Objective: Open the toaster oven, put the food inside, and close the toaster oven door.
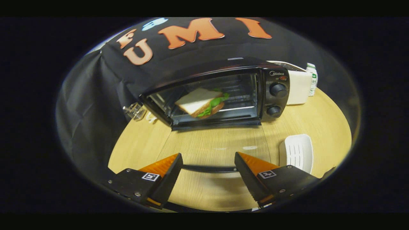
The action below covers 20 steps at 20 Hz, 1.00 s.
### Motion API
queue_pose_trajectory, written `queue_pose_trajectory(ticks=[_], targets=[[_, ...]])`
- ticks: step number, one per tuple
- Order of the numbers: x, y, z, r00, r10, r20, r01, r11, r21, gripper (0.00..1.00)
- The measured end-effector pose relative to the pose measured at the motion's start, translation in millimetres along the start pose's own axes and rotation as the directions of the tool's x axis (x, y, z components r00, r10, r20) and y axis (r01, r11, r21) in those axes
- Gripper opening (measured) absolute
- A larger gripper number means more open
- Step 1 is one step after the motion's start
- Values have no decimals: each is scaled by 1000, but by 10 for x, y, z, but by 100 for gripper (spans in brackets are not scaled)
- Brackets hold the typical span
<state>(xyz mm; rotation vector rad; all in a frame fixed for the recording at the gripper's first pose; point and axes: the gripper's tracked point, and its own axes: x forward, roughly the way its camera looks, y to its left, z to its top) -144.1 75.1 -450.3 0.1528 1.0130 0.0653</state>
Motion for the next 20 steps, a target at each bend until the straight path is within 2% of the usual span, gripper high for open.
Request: queue_pose_trajectory(ticks=[4,10,16,20], targets=[[-79,-94,-438,993,-51,-107,41,995,-90,98],[140,-140,-747,967,-93,-236,74,993,-87,99],[338,1,-828,958,-116,-262,90,990,-109,100],[387,27,-741,956,-113,-272,105,994,-42,100]])
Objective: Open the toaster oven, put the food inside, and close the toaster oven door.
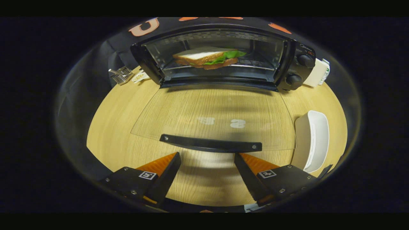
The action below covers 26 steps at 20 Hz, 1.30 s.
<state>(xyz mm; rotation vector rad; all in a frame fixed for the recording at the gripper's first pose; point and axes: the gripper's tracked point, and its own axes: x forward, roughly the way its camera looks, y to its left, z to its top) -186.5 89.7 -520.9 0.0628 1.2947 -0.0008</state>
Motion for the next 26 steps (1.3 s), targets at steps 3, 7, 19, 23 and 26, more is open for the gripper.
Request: queue_pose_trajectory(ticks=[3,7,19,23,26], targets=[[-81,10,74,1000,21,14,-22,999,47,100],[-288,22,272,997,21,79,-24,999,30,99],[-683,-39,1261,968,21,252,-26,1000,14,99],[-775,-78,1629,949,7,314,-10,1000,9,99],[-852,-106,1963,931,-7,365,1,1000,17,99]])
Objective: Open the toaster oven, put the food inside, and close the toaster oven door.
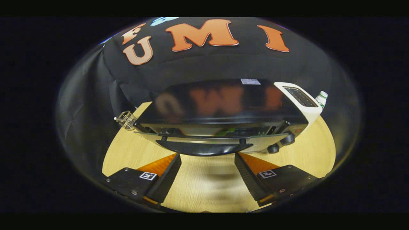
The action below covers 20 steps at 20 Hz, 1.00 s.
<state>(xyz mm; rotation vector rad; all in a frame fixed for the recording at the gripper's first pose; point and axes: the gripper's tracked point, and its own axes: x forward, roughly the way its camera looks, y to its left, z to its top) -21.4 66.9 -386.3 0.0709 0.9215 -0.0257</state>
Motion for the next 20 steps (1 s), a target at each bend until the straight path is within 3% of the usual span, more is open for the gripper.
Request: queue_pose_trajectory(ticks=[7,13,16,20], targets=[[-108,9,109,999,22,25,-22,1000,-7,99],[-648,-306,533,980,4,197,-1,1000,-17,99],[-1020,-527,934,944,-24,330,38,999,-35,99],[-1602,-864,1539,856,-83,511,133,989,-61,99]])
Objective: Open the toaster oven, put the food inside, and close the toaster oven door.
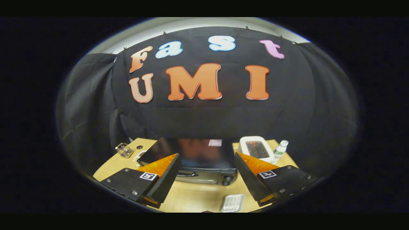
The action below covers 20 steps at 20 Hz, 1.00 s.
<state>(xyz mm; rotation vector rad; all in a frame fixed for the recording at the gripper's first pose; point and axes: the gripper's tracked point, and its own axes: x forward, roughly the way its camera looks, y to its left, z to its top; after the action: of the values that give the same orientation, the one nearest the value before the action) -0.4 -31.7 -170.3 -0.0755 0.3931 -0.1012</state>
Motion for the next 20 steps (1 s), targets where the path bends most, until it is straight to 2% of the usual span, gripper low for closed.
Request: queue_pose_trajectory(ticks=[4,9,12,15,20], targets=[[-265,-298,708,985,-46,165,42,999,28,99],[-568,-505,1368,937,-100,336,100,995,19,99],[-692,-568,1516,928,-128,349,125,992,32,99],[-809,-664,1709,916,-119,382,107,993,52,99],[-833,-734,1660,909,-130,397,119,992,53,99]])
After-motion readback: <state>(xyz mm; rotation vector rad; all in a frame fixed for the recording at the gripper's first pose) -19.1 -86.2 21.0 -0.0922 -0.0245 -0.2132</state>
